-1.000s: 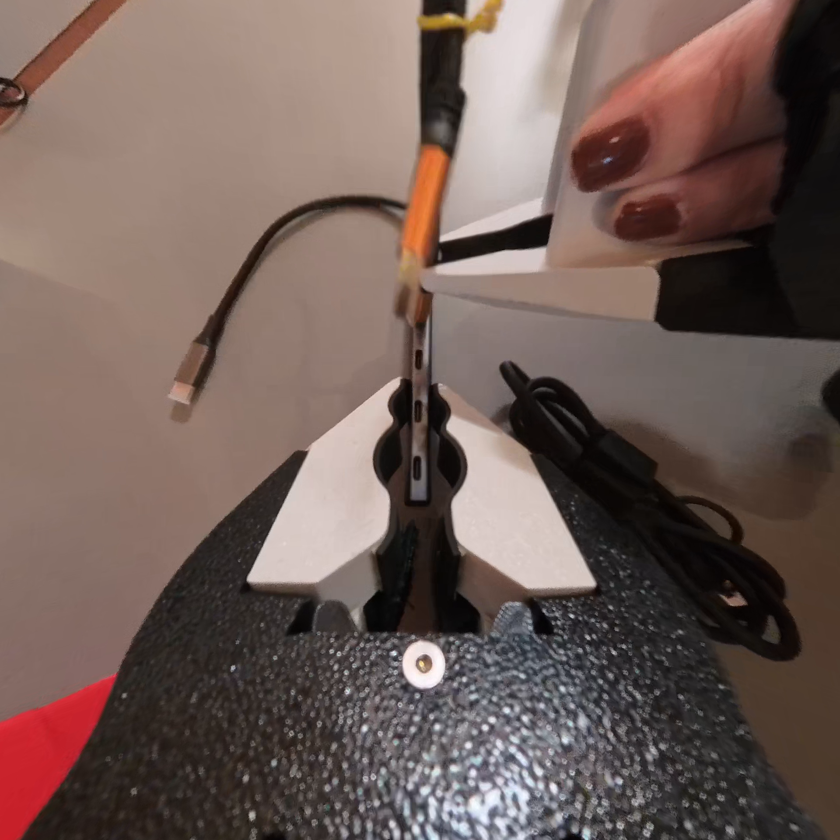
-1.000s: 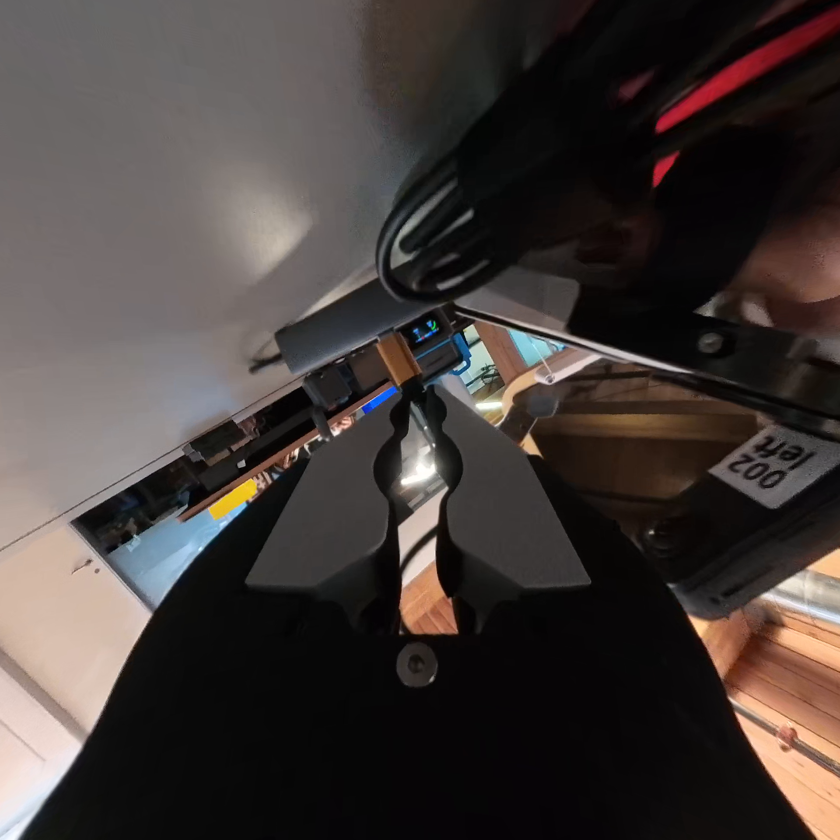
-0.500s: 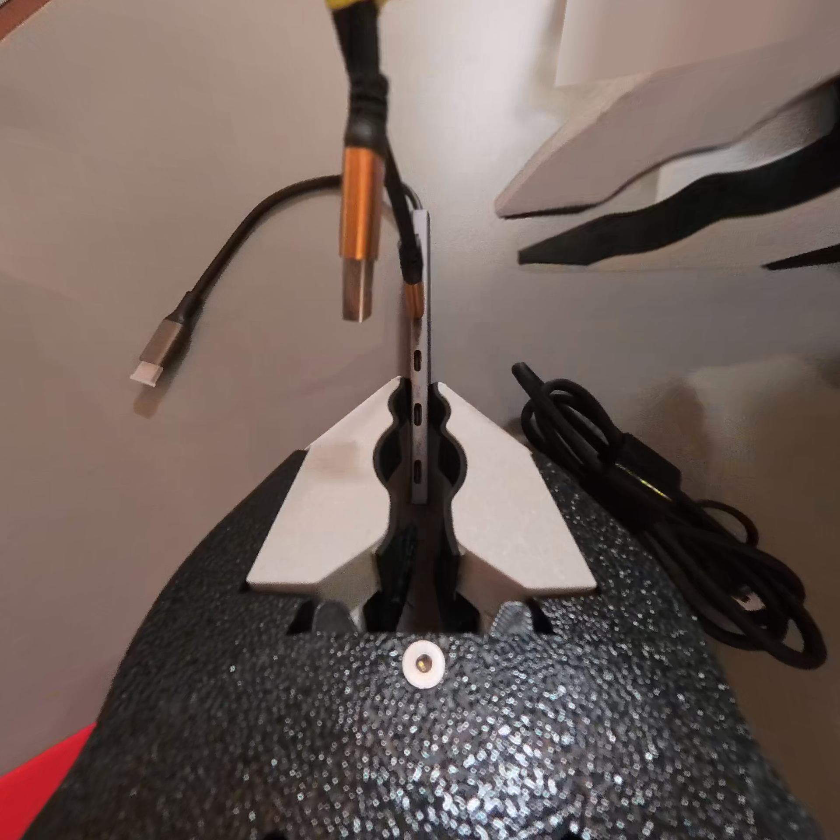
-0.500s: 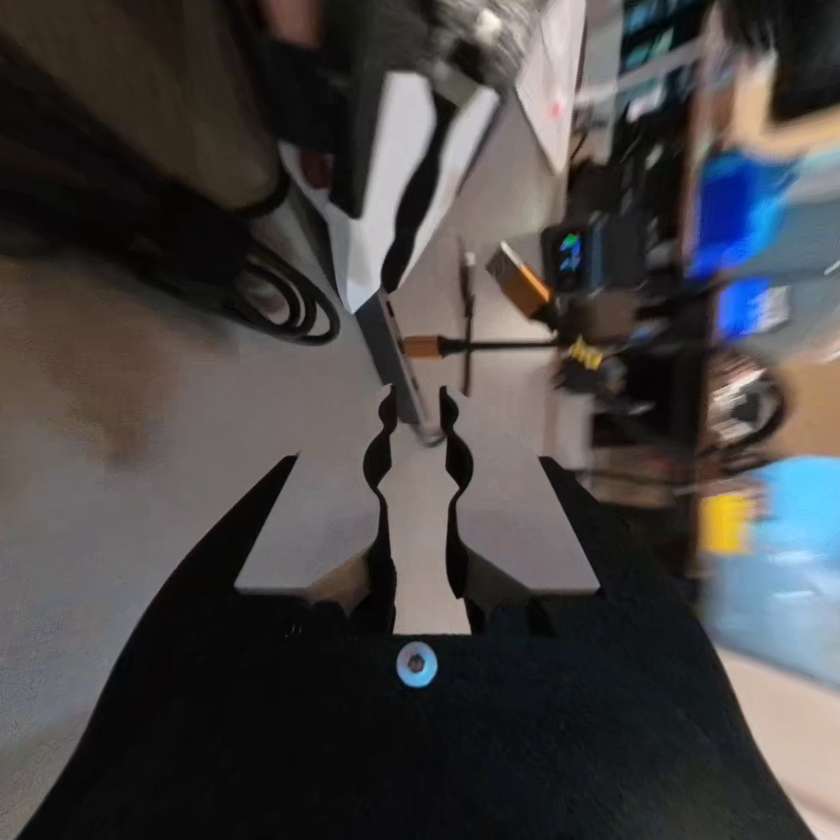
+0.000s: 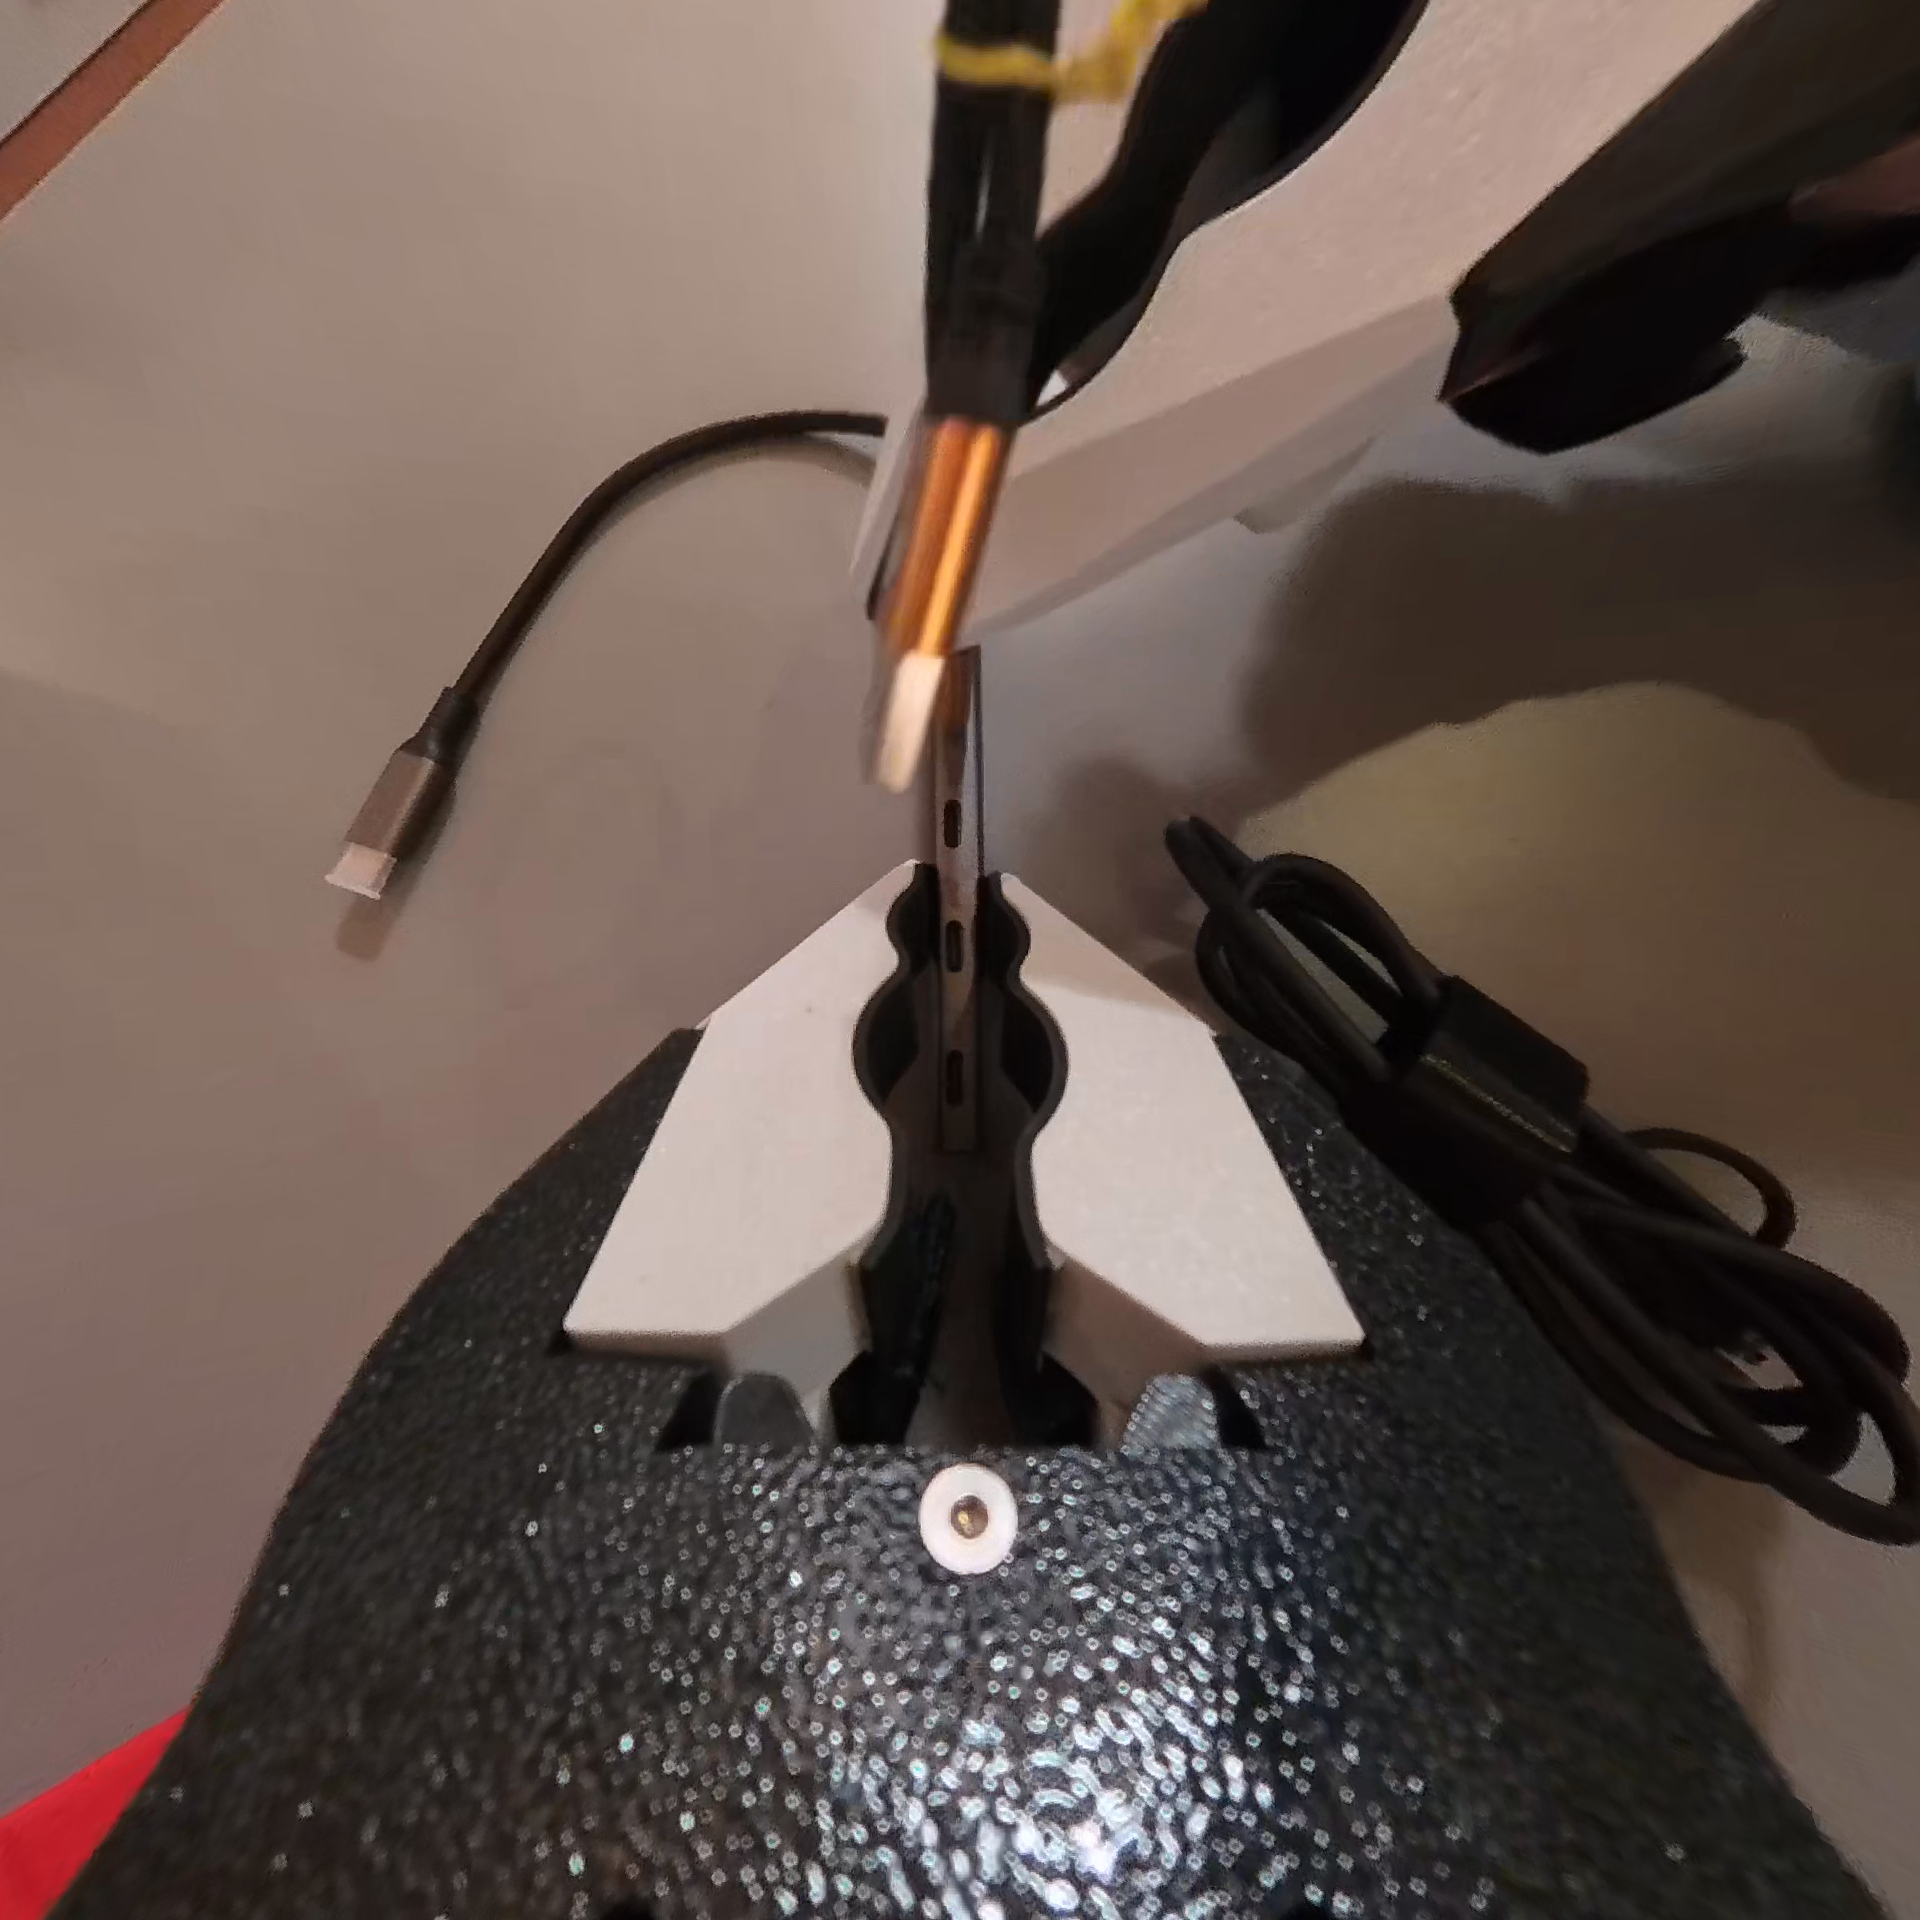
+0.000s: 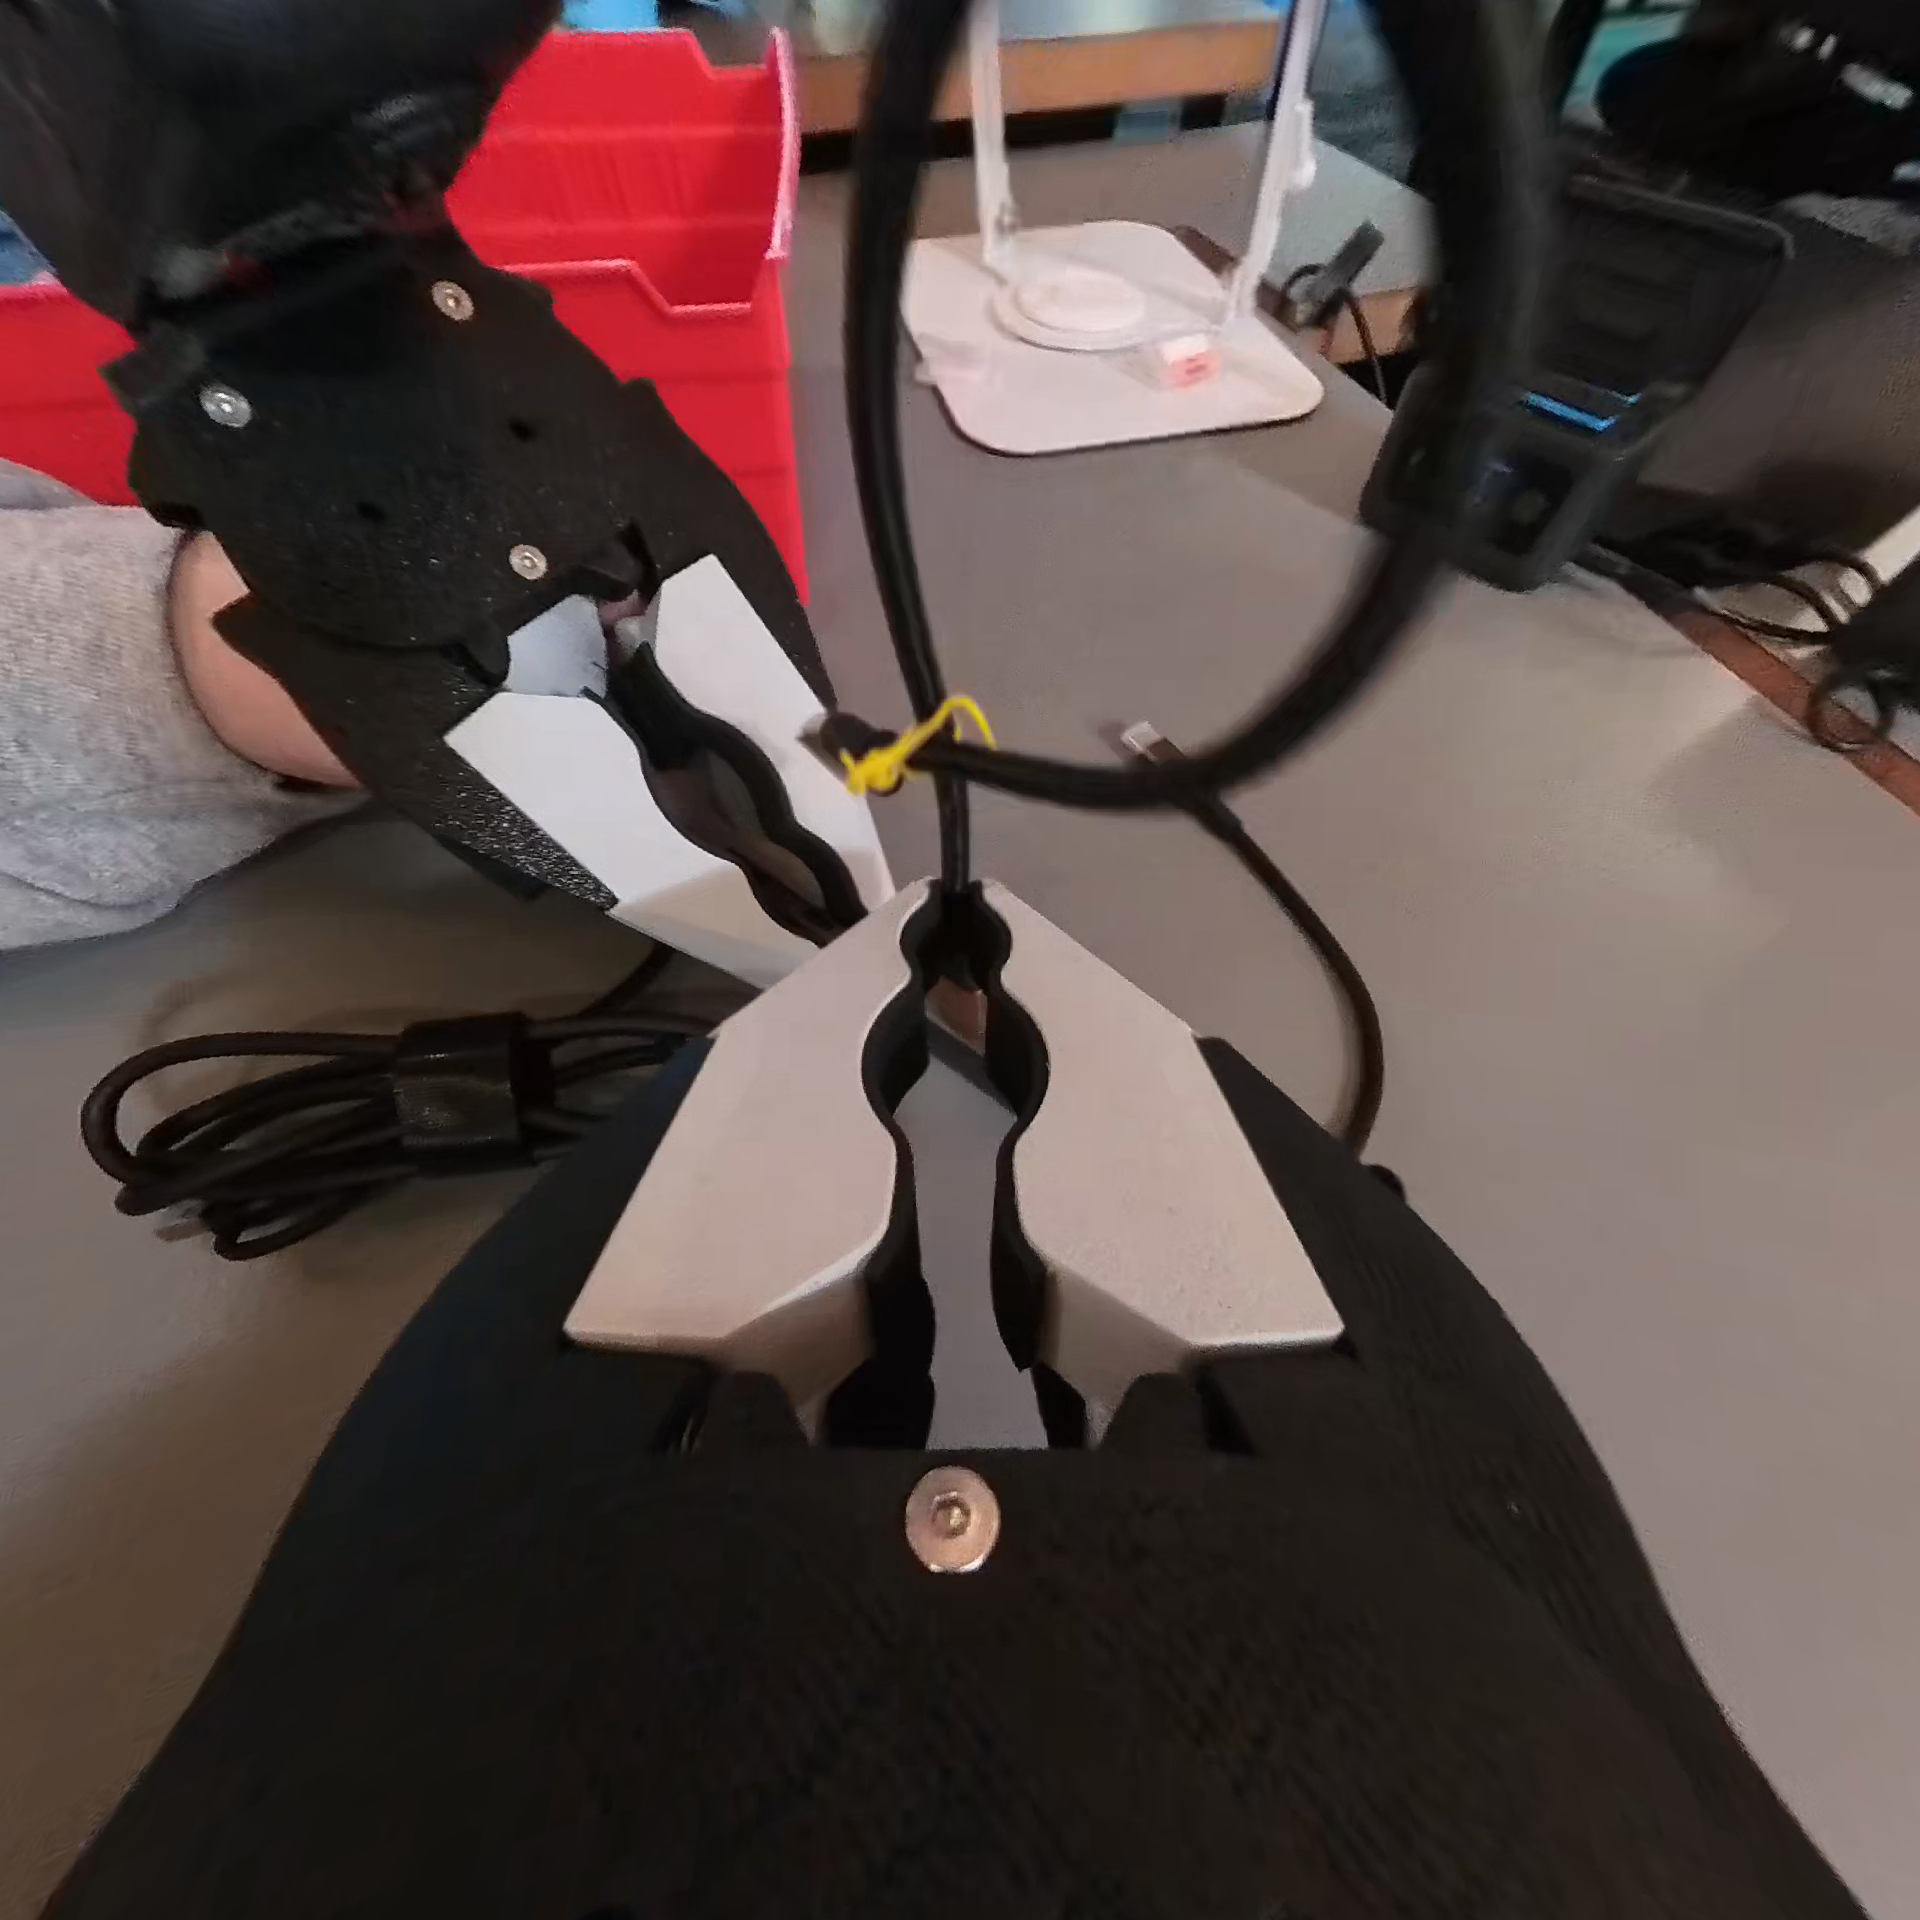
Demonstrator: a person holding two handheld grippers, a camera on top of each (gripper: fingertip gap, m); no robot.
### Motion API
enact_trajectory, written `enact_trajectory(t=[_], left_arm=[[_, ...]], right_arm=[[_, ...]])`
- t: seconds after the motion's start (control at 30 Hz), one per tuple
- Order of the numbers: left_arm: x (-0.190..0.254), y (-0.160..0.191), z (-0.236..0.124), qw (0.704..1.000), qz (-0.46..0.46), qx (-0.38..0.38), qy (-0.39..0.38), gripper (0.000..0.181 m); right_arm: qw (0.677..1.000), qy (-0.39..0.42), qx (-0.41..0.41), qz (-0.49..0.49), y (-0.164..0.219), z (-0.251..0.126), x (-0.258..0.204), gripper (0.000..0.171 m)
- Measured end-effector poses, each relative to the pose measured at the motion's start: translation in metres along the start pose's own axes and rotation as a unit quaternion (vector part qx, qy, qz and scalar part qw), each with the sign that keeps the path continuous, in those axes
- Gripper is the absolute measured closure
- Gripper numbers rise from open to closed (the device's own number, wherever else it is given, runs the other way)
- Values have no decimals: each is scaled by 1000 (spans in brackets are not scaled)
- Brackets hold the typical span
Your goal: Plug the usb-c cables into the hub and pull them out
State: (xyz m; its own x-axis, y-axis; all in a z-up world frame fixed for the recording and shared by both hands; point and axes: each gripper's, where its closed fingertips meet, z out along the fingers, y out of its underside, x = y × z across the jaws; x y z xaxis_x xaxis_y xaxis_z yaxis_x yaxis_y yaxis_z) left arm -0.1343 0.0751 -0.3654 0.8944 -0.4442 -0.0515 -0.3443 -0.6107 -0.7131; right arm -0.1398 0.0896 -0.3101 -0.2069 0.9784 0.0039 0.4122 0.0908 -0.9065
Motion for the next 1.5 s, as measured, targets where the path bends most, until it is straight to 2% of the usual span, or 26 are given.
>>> enact_trajectory(t=[0.03,0.47,0.57,0.63,0.73,0.8,0.87,0.93,1.03,1.13,1.3,1.37,1.43,1.5], left_arm=[[0,0,0,1000,3,0,-1,174],[0,0,0,1000,-4,3,1,174],[-5,-3,-1,997,55,0,-46,174],[-4,-10,-5,993,100,13,-67,174],[7,-27,-12,983,162,56,-70,174],[18,-38,-18,973,202,82,-70,174],[24,-43,-22,964,235,96,-76,169],[29,-52,-27,965,217,139,-58,159],[42,-58,-36,977,118,169,52,135],[56,-69,-53,960,70,231,143,136],[54,-70,-59,952,38,245,179,128],[63,-75,-66,939,37,267,211,134],[72,-78,-71,931,45,277,231,150],[71,-75,-68,937,47,265,221,172]], right_arm=[[1000,-5,4,-5,0,2,-1,170],[999,6,21,-25,1,2,-1,169],[995,49,2,-93,6,-12,5,130],[975,106,-34,-192,15,-25,17,126],[949,121,-70,-284,25,-30,13,130],[940,114,-89,-309,29,-31,10,152],[944,79,-104,-303,35,-34,3,159],[955,41,-99,-278,38,-37,-4,163],[969,-13,-69,-238,36,-42,-15,164],[978,-74,-29,-194,29,-51,-29,164],[982,-124,31,-141,10,-71,-37,164],[981,-133,24,-138,12,-75,-39,164],[979,-142,10,-143,16,-74,-43,164],[977,-158,0,-143,19,-72,-50,164]])
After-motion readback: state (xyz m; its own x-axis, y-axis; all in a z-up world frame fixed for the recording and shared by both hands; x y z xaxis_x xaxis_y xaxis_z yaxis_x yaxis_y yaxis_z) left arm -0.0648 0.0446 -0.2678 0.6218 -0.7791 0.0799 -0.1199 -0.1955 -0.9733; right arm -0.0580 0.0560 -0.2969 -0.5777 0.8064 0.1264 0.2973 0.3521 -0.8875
